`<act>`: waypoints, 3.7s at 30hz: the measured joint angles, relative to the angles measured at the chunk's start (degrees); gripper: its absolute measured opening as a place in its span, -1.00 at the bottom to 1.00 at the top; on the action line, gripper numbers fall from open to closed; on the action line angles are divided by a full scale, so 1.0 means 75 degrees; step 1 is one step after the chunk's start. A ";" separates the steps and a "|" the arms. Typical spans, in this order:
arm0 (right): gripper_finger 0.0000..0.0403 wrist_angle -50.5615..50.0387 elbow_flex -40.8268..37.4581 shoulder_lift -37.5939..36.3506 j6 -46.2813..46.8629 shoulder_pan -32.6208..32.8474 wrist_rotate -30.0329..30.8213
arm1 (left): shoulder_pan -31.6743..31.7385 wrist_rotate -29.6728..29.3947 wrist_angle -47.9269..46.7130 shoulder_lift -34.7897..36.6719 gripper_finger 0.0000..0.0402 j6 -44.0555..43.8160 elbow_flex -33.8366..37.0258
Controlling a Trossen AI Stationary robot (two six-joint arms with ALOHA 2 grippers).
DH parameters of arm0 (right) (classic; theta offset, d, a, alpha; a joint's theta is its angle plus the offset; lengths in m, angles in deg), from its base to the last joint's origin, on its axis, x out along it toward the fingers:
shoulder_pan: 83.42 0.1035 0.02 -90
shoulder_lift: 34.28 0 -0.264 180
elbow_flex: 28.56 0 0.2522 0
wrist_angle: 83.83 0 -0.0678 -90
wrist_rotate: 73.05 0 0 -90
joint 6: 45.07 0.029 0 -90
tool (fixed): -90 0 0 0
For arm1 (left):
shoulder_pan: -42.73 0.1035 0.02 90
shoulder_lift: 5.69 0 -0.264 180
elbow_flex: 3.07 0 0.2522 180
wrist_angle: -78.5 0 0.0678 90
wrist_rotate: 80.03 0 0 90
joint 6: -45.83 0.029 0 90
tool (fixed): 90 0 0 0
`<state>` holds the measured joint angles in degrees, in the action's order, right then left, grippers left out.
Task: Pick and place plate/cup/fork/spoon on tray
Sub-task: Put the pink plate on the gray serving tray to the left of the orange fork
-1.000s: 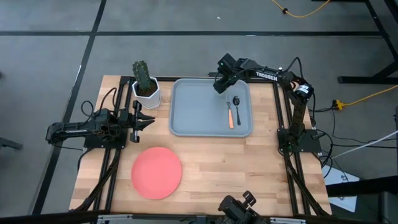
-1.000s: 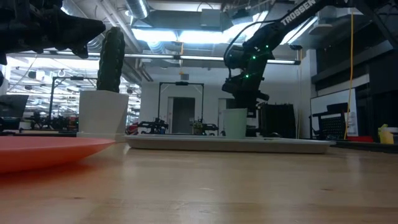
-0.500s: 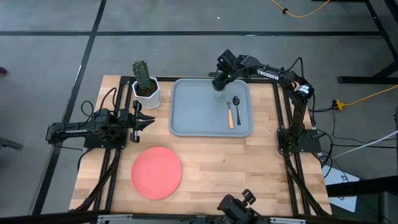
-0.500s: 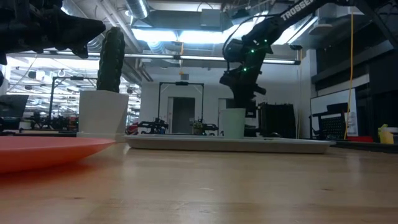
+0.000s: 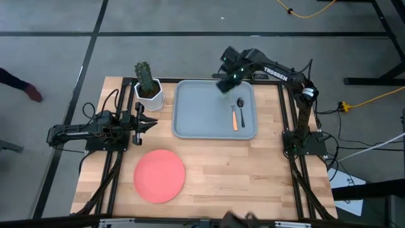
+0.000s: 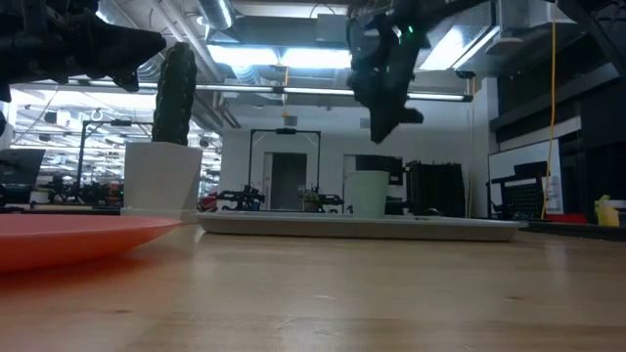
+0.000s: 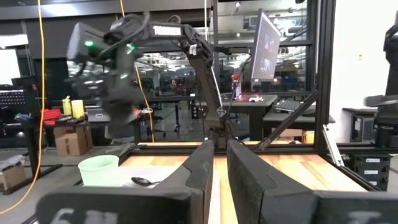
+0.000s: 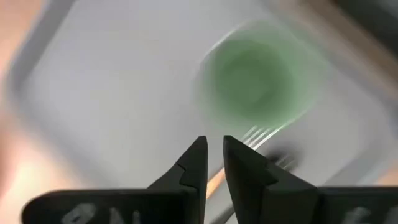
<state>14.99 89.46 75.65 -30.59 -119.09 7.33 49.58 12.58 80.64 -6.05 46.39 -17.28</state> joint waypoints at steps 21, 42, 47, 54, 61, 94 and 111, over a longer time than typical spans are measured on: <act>-0.72 -0.2139 -0.0251 -0.0058 -0.0535 0.5269 0.1734 | -0.0002 -0.0002 -0.0001 0.0002 -0.79 0.0000 -0.0003; -0.72 0.7163 -0.9736 -0.7332 0.1309 0.8420 0.3078 | -0.0003 -0.0003 -0.0003 0.0000 -0.79 -0.0002 -0.0002; -0.72 0.8694 -1.1475 -0.8976 0.0875 0.8377 0.3413 | -0.0003 -0.0003 0.0000 0.0000 -0.79 -0.0003 -0.0001; -0.72 0.8916 -1.2519 -1.0922 0.0158 0.8371 0.4121 | -0.0003 -0.0010 0.0000 0.0000 -0.79 -0.0006 -0.0003; -0.72 0.8913 -1.2838 -1.2583 -0.0760 0.8374 0.3743 | 0.0000 -0.0085 0.0000 0.0000 -0.79 0.0003 0.0000; -0.72 0.9060 -1.3687 -1.4630 -0.1428 0.7240 0.3147 | -0.0003 -0.0087 0.0055 0.0000 -0.79 0.0012 -0.0003; -0.72 0.8981 -1.3693 -1.4558 -0.2964 0.6561 0.2461 | 0.0000 -0.0039 0.0055 0.0000 -0.79 -0.0046 -0.0001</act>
<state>82.35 -13.24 -33.54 -52.82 -69.88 25.79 49.58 12.29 81.06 -6.05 46.04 -17.28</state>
